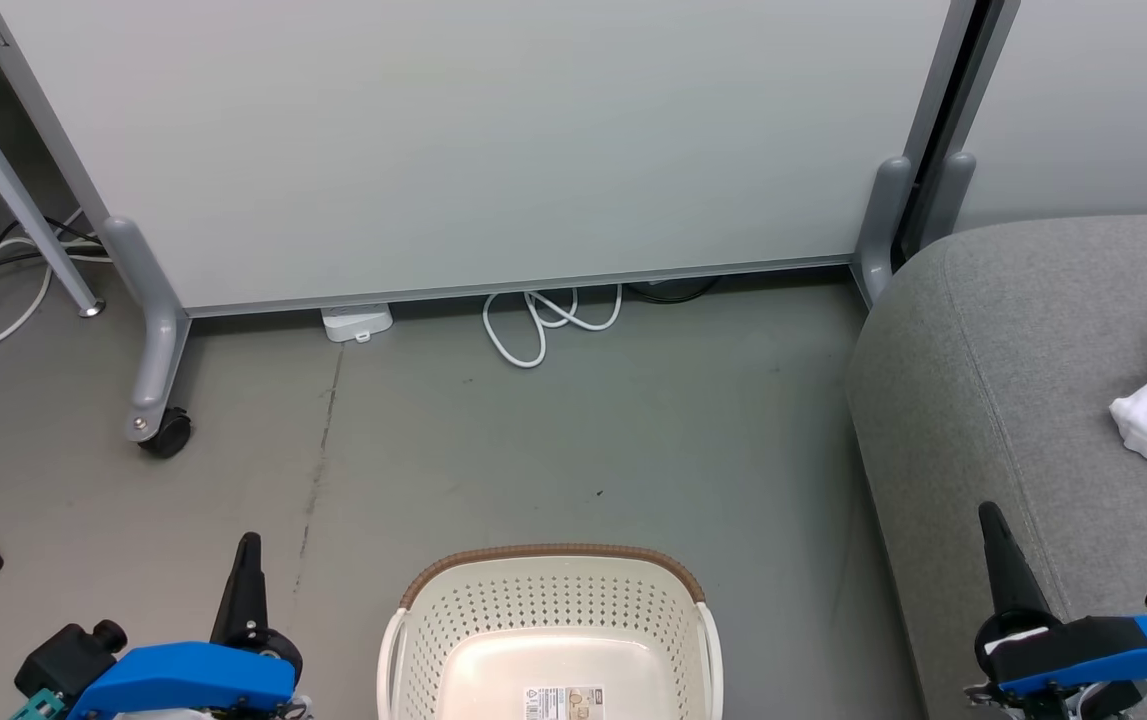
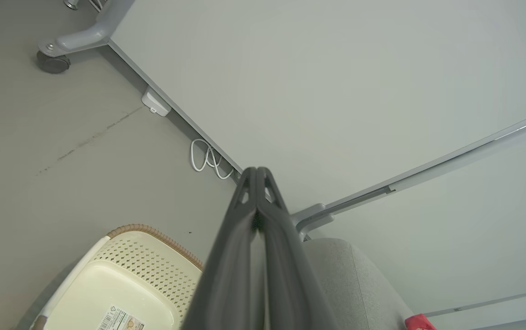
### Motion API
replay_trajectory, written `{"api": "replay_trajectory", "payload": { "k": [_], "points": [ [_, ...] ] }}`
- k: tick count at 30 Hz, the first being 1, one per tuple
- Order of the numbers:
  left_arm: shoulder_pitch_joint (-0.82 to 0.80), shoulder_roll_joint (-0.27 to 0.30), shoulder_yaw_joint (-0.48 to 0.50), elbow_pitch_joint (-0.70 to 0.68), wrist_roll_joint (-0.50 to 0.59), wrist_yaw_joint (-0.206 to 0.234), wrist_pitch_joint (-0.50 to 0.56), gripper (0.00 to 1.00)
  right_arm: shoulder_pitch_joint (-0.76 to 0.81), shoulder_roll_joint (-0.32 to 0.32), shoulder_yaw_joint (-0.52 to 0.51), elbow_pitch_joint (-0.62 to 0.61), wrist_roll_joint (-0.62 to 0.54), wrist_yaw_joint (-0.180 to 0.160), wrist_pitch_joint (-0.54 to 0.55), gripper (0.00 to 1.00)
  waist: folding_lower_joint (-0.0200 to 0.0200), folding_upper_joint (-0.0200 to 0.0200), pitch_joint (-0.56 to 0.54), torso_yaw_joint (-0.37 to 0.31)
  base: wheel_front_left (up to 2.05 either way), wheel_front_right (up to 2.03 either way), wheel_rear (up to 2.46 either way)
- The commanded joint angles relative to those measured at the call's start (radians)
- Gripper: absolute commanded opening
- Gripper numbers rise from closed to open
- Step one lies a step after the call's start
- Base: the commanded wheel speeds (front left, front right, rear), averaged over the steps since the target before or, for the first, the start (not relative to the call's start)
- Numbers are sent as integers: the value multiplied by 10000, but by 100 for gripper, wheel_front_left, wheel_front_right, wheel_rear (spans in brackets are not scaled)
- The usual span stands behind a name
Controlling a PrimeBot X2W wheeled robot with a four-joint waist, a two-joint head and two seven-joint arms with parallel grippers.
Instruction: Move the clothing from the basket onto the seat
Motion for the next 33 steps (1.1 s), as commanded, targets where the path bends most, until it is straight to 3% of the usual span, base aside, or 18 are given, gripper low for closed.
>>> {"api": "replay_trajectory", "payload": {
  "k": [1, 33],
  "points": [
    [-273, 1, 127, -179, -313, -13, 88, 0, -259, -68, -22, -150, 386, 4, 75, 0, 0, -1, -3, -13, 0, 0, 0],
    [-495, -145, 716, -660, -3239, -21, 925, 0, -466, -89, -80, -261, 3747, 6, 728, 0, -1, -1, -53, -243, 0, 0, 0]
  ]
}}
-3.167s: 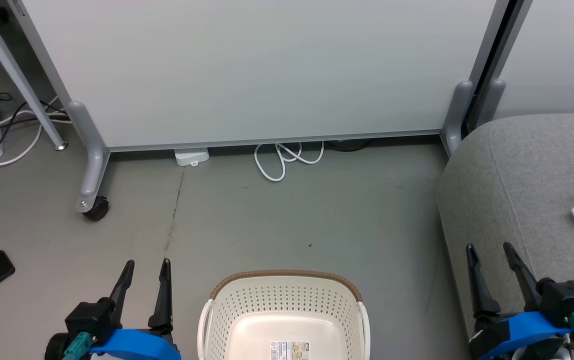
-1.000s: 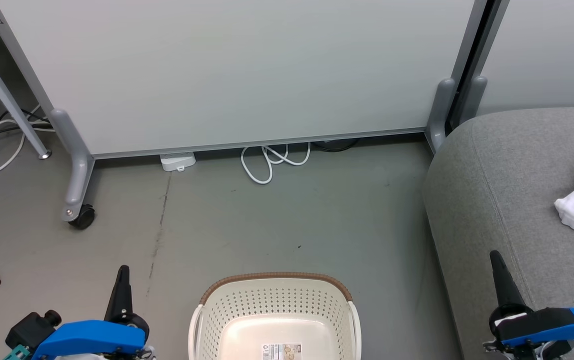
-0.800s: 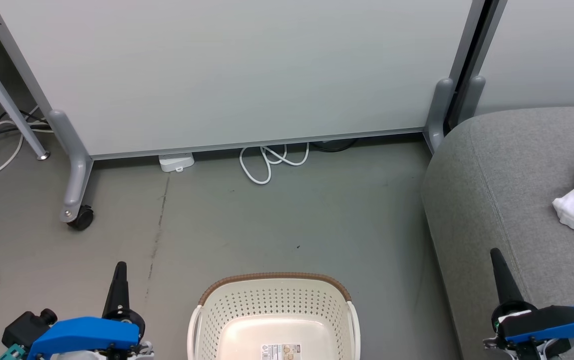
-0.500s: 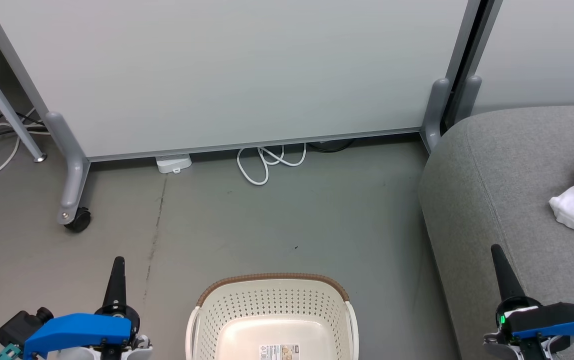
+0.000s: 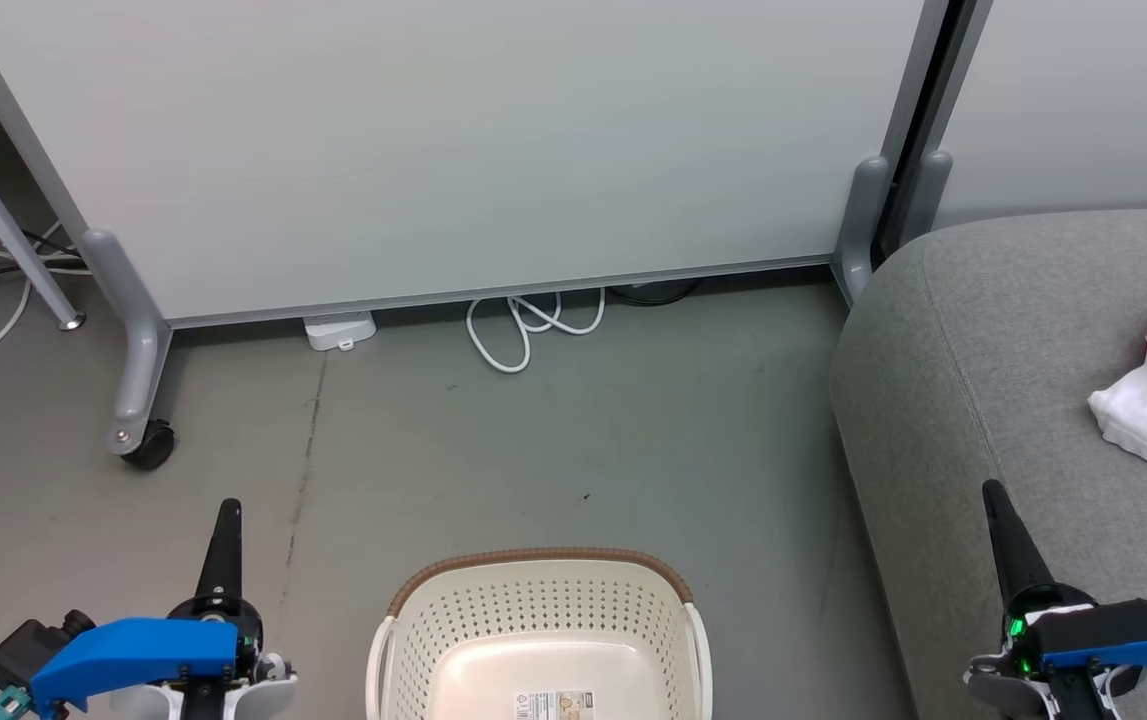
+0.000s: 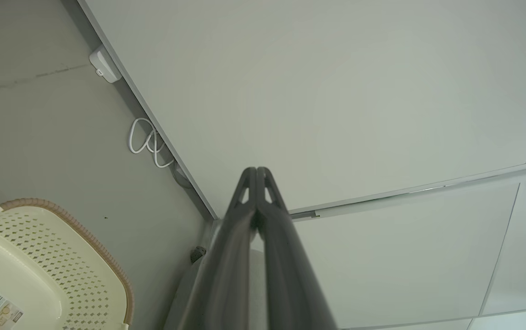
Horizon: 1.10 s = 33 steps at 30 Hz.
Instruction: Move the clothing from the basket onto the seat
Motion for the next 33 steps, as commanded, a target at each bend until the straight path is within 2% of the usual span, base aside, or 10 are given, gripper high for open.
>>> {"api": "replay_trajectory", "payload": {
  "k": [1, 33],
  "points": [
    [-205, 16, 96, -115, -191, -21, 68, 0, -205, -69, -30, -113, 232, 6, 62, 0, 0, 0, -2, -9, 0, 0, 0],
    [-355, -106, 533, -478, -2406, -30, 704, 0, -333, -79, -68, -177, 2796, 7, 547, 0, 0, 0, -52, -239, 0, 0, 0]
  ]
}}
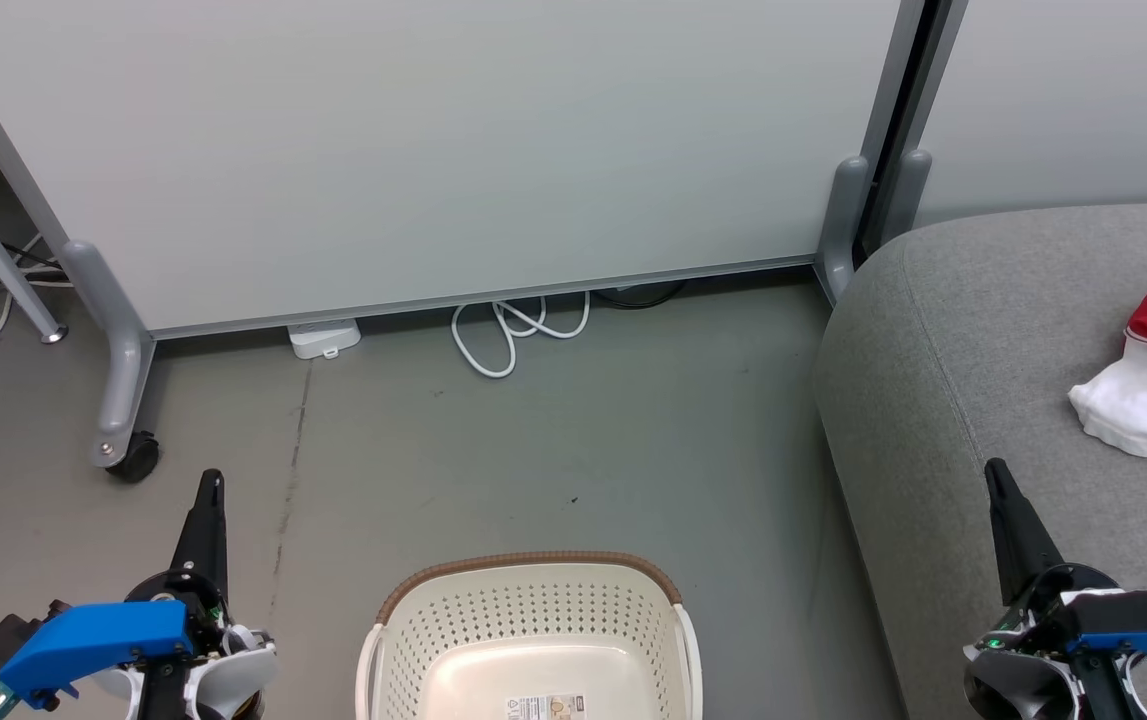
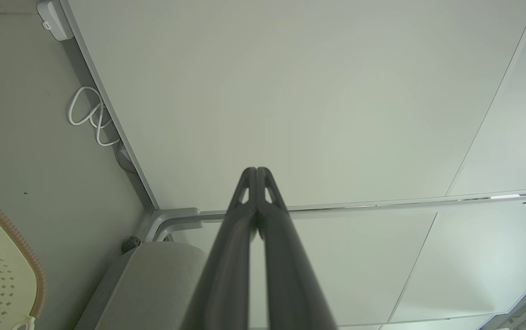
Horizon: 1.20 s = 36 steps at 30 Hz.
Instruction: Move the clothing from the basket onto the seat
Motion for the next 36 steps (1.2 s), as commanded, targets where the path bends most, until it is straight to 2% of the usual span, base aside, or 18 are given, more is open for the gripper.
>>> {"api": "replay_trajectory", "payload": {
  "k": [1, 8, 36],
  "points": [
    [-132, -7, 63, -88, -170, -30, 73, 0, -119, -57, -20, -50, 233, 7, 51, 0, 0, 0, -3, -12, 0, 0, 0],
    [-169, -33, 142, -142, -569, -32, 189, 0, -157, -61, -28, -61, 680, 7, 140, 0, 0, 0, -13, -60, 0, 0, 0],
    [-151, -31, 139, -138, -533, -32, 184, 0, -139, -59, -23, -60, 641, 7, 139, 0, 0, 0, -13, -60, 0, 0, 0]
  ]
}}
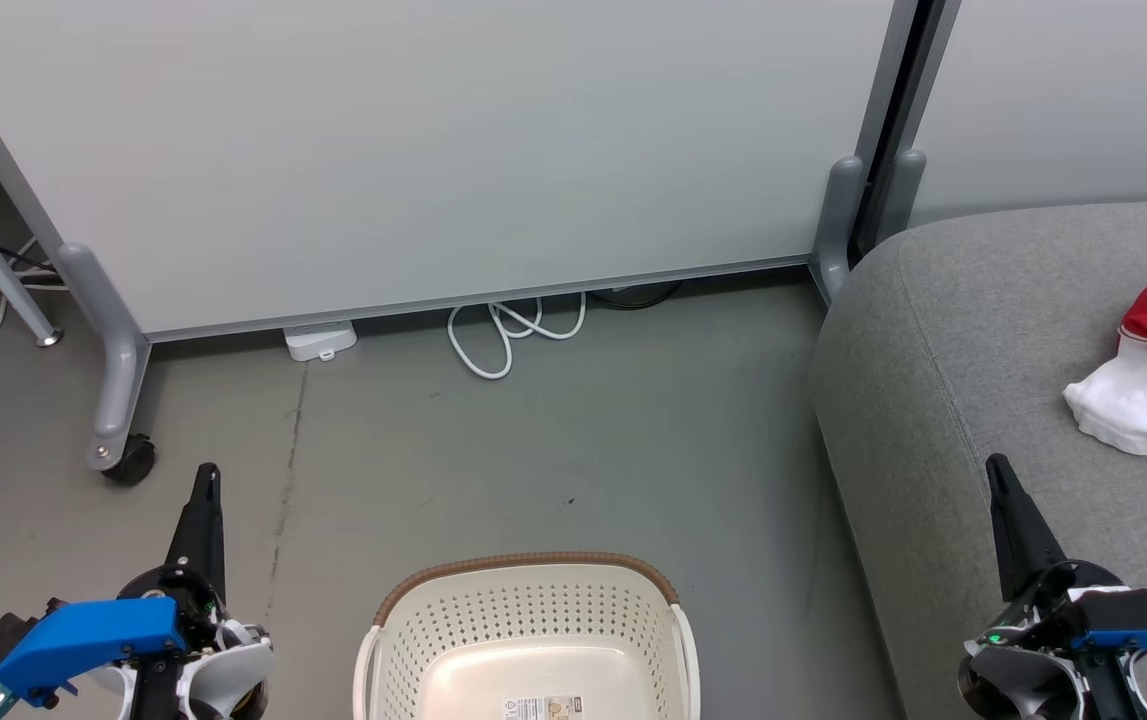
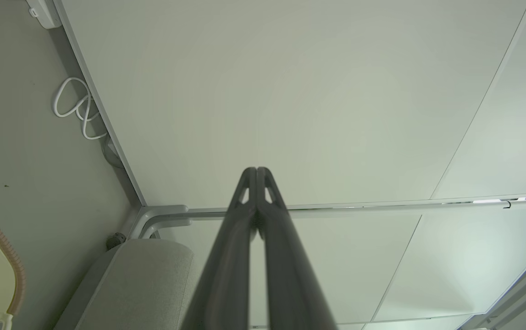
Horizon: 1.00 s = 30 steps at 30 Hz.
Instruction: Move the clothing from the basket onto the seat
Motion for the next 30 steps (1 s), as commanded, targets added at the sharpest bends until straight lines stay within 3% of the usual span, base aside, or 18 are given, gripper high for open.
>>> {"api": "replay_trajectory", "payload": {
  "k": [1, 30],
  "points": [
    [-92, -12, 33, -38, -17, -32, 46, 0, -97, -55, -12, -31, 28, 7, 35, 0, 0, 0, 0, 1, 0, 0, 0],
    [-92, -13, 34, -39, -16, -32, 47, 0, -96, -54, -12, -31, 28, 7, 35, 0, 0, 0, 0, 1, 0, 0, 0]
  ]
}}
